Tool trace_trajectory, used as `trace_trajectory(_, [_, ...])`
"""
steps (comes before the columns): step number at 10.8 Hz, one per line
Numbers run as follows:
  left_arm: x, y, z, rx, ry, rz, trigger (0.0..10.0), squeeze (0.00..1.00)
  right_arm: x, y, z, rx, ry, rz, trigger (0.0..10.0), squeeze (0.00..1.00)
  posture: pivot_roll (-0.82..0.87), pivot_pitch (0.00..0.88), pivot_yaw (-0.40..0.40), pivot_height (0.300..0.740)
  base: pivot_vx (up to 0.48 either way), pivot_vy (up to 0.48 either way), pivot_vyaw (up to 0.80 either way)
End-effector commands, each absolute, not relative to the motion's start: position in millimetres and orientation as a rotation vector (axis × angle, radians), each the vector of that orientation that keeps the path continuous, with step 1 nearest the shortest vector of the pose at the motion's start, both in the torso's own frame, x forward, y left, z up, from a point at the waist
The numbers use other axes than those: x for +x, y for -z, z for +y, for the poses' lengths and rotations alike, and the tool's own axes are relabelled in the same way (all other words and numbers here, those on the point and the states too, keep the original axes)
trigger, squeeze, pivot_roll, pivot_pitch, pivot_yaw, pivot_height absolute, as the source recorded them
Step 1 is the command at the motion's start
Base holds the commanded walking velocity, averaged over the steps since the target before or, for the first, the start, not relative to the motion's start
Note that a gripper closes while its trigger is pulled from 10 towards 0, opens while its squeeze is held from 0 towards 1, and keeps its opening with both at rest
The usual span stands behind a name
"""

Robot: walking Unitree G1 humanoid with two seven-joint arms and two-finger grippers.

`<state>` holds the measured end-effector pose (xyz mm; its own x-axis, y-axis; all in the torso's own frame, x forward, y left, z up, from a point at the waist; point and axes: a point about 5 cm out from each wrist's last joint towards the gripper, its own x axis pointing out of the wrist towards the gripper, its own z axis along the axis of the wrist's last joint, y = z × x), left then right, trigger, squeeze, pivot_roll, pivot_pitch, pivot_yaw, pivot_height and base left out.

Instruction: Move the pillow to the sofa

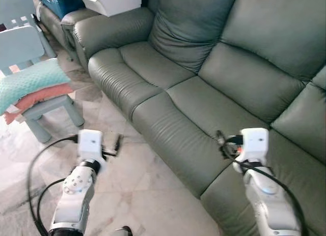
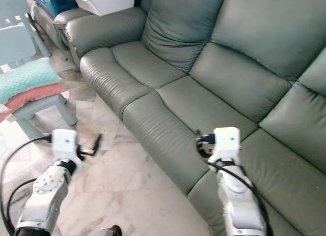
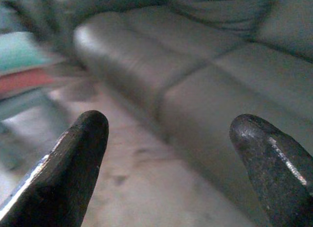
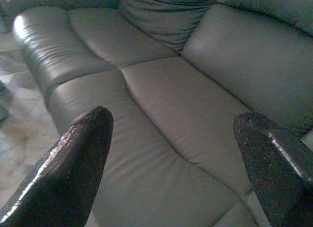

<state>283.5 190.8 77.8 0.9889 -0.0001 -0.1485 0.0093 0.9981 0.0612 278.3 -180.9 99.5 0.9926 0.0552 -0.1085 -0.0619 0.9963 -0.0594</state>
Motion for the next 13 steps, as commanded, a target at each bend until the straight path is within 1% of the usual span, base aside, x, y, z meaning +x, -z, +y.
trace_trajectory(1, [282,-78,196,0.073,-0.06,0.157,10.0,0.0,278,-102,-182,-0.065,-0.055,0.105,10.0,0.0,-0.11,0.14,-0.046,0.74,0.0,0.0,0.0])
trace_trajectory(2, [284,-82,194,0.051,0.013,0.102,10.0,0.0,278,-105,-181,-0.088,-0.074,0.09,10.0,0.0,-0.11,0.137,-0.047,0.74,0.0,0.0,0.53])
trace_trajectory(5, [283,-81,193,0.058,0.03,0.118,10.0,0.0,280,-104,-178,-0.11,-0.092,0.091,10.0,0.0,-0.11,0.128,-0.044,0.74,0.0,0.0,0.8])
trace_trajectory(8, [284,-81,193,0.059,0.008,0.126,10.0,0.0,279,-104,-177,-0.109,-0.096,0.092,10.0,0.0,-0.11,0.134,-0.045,0.74,0.0,0.0,0.8])
trace_trajectory(9, [283,-81,197,0.099,-0.041,0.131,10.0,0.0,279,-104,-177,-0.086,-0.094,0.088,10.0,0.0,-0.11,0.135,-0.045,0.74,0.0,0.0,0.8])
trace_trajectory(10, [281,-88,201,0.133,-0.045,0.082,10.0,0.0,279,-106,-177,-0.079,-0.092,0.077,10.0,0.0,-0.11,0.133,-0.044,0.74,0.0,0.0,0.8])
trace_trajectory(11, [279,-104,217,0.173,-0.107,-0.018,10.0,0.0,279,-111,-181,-0.07,-0.064,0.046,10.0,0.0,-0.11,0.133,-0.04,0.74,0.0,0.0,0.73])
trace_trajectory(12, [281,-107,222,0.179,-0.135,-0.025,10.0,0.0,280,-112,-183,-0.07,-0.058,0.045,10.0,0.0,-0.12,0.133,-0.036,0.74,0.0,0.0,0.52])
trace_trajectory(13, [283,-106,220,0.181,-0.12,-0.017,10.0,0.0,281,-113,-183,-0.053,-0.056,0.035,10.0,0.0,-0.11,0.129,-0.037,0.74,0.0,0.0,0.0])
